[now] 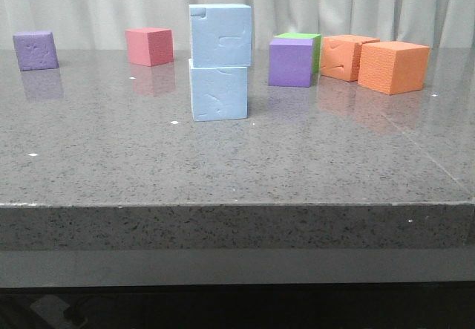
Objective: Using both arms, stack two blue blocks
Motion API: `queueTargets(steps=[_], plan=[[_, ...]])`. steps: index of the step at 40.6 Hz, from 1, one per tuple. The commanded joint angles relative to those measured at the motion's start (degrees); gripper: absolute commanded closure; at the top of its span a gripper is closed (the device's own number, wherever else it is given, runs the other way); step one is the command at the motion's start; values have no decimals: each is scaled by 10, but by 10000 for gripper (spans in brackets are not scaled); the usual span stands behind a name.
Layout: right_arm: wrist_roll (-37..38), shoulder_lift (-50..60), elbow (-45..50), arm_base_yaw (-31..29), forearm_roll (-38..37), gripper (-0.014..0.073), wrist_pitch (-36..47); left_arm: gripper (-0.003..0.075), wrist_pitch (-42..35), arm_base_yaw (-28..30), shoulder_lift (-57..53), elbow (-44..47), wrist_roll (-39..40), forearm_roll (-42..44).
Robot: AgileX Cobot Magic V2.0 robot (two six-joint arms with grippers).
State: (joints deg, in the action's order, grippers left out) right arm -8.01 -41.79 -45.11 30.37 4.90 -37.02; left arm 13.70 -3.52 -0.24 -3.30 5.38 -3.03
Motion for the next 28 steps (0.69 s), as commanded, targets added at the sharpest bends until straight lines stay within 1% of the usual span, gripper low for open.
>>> queueTargets(steps=[1, 5, 6, 22, 28], plan=[[-6, 3, -13, 1, -6, 661, 34, 741, -83, 11, -9, 8, 5, -7], [-6, 3, -13, 1, -6, 661, 34, 741, -145, 11, -12, 40, 5, -7], [-6, 3, -13, 1, -6, 661, 34, 741, -133, 11, -12, 38, 5, -7], [-6, 3, -13, 1, -6, 661, 34, 741, -142, 11, -10, 38, 4, -2], [-6, 3, -13, 1, -6, 661, 34, 741, -143, 11, -10, 38, -33, -1]])
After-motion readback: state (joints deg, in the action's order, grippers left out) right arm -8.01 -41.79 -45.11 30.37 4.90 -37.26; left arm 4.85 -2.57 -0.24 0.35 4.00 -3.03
